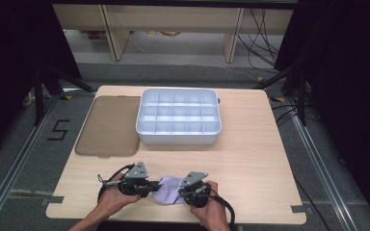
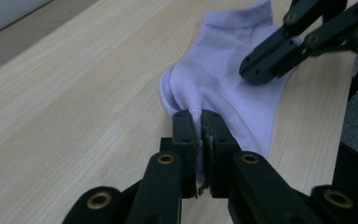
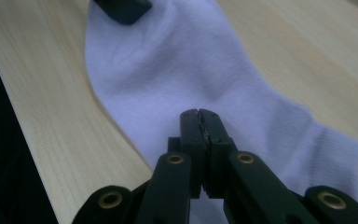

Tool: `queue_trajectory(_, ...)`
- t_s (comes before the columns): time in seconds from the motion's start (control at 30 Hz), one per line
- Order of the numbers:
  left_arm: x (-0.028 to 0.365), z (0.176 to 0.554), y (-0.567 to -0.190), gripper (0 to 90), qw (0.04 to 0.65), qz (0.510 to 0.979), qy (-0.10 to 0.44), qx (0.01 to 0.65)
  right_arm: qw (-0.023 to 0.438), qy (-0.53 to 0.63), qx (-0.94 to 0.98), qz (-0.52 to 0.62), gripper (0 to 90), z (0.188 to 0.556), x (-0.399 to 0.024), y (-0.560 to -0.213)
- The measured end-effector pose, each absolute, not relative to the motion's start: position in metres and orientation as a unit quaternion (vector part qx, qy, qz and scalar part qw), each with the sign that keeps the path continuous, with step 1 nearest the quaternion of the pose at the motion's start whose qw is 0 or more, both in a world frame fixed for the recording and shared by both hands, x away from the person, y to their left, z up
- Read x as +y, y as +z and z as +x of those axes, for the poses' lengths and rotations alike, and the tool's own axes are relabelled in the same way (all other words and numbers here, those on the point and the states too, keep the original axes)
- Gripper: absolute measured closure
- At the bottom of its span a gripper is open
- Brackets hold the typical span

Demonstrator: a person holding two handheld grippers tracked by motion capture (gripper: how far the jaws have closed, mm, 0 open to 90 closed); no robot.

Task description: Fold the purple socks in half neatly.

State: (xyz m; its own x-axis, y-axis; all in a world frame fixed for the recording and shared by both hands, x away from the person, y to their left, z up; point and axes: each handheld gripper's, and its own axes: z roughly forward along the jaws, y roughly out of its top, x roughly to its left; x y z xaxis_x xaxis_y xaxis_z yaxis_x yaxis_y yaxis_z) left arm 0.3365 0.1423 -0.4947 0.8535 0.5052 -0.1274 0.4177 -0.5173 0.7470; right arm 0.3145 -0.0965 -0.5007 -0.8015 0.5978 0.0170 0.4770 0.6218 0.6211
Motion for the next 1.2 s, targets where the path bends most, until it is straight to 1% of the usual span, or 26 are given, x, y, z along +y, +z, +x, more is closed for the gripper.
queue_trajectory(0.07, 0.143, 0.335, -0.493, 84.6, 0.422, 0.865, 0.051, 0.268, 0.092, 0.319, 0.900, 0.280, 90.0, 0.316, -0.089, -0.503)
queue_trajectory(0.17, 0.147, 0.333, -0.490, 84.7, 0.423, 0.864, 0.050, 0.269, 0.097, 0.322, 0.900, 0.276, 90.0, 0.314, -0.080, -0.503)
queue_trajectory(0.27, 0.152, 0.332, -0.484, 84.8, 0.424, 0.864, 0.050, 0.266, 0.091, 0.325, 0.900, 0.277, 90.0, 0.314, -0.074, -0.504)
queue_trajectory(0.33, 0.157, 0.331, -0.480, 84.8, 0.434, 0.861, 0.045, 0.261, 0.096, 0.326, 0.902, 0.268, 90.0, 0.315, -0.069, -0.505)
queue_trajectory(0.37, 0.158, 0.331, -0.478, 84.8, 0.434, 0.861, 0.045, 0.263, 0.082, 0.324, 0.902, 0.274, 90.0, 0.313, -0.065, -0.503)
queue_trajectory(0.47, 0.164, 0.331, -0.475, 84.8, 0.434, 0.860, 0.040, 0.266, 0.080, 0.335, 0.901, 0.263, 90.0, 0.314, -0.059, -0.506)
queue_trajectory(0.5, 0.165, 0.332, -0.475, 84.8, 0.435, 0.860, 0.039, 0.264, 0.071, 0.332, 0.902, 0.266, 90.0, 0.314, -0.058, -0.504)
queue_trajectory(0.57, 0.166, 0.330, -0.476, 84.8, 0.434, 0.857, 0.036, 0.275, 0.068, 0.332, 0.902, 0.266, 90.0, 0.315, -0.057, -0.502)
queue_trajectory(0.63, 0.169, 0.331, -0.476, 84.8, 0.432, 0.859, 0.036, 0.272, 0.077, 0.339, 0.900, 0.262, 90.0, 0.320, -0.061, -0.498)
queue_trajectory(0.7, 0.170, 0.332, -0.477, 84.7, 0.435, 0.858, 0.024, 0.272, 0.097, 0.342, 0.894, 0.273, 90.0, 0.324, -0.065, -0.493)
queue_trajectory(0.73, 0.169, 0.333, -0.477, 84.7, 0.439, 0.855, 0.017, 0.276, 0.107, 0.339, 0.894, 0.274, 90.0, 0.333, -0.069, -0.489)
queue_trajectory(0.8, 0.170, 0.334, -0.478, 84.7, 0.430, 0.858, 0.019, 0.282, 0.109, 0.340, 0.892, 0.276, 90.0, 0.335, -0.068, -0.491)
queue_trajectory(0.83, 0.170, 0.336, -0.478, 84.7, 0.432, 0.859, 0.017, 0.274, 0.108, 0.338, 0.893, 0.278, 90.0, 0.338, -0.066, -0.493)
queue_trajectory(0.9, 0.171, 0.336, -0.478, 84.6, 0.431, 0.856, 0.013, 0.284, 0.101, 0.314, 0.903, 0.275, 90.0, 0.342, -0.060, -0.499)
queue_trajectory(0.93, 0.173, 0.337, -0.477, 84.7, 0.433, 0.856, 0.011, 0.284, 0.106, 0.316, 0.905, 0.265, 90.0, 0.345, -0.056, -0.504)
queue_trajectory(1.13, 0.178, 0.340, -0.473, 84.7, 0.437, 0.854, -0.001, 0.281, 0.096, 0.323, 0.903, 0.266, 90.0, 0.345, -0.047, -0.505)
queue_trajectory(1.17, 0.178, 0.340, -0.472, 84.7, 0.437, 0.854, -0.001, 0.284, 0.088, 0.323, 0.901, 0.276, 90.0, 0.345, -0.045, -0.504)
queue_trajectory(1.2, 0.179, 0.341, -0.472, 84.7, 0.436, 0.853, -0.001, 0.288, 0.097, 0.329, 0.901, 0.266, 90.0, 0.347, -0.043, -0.506)
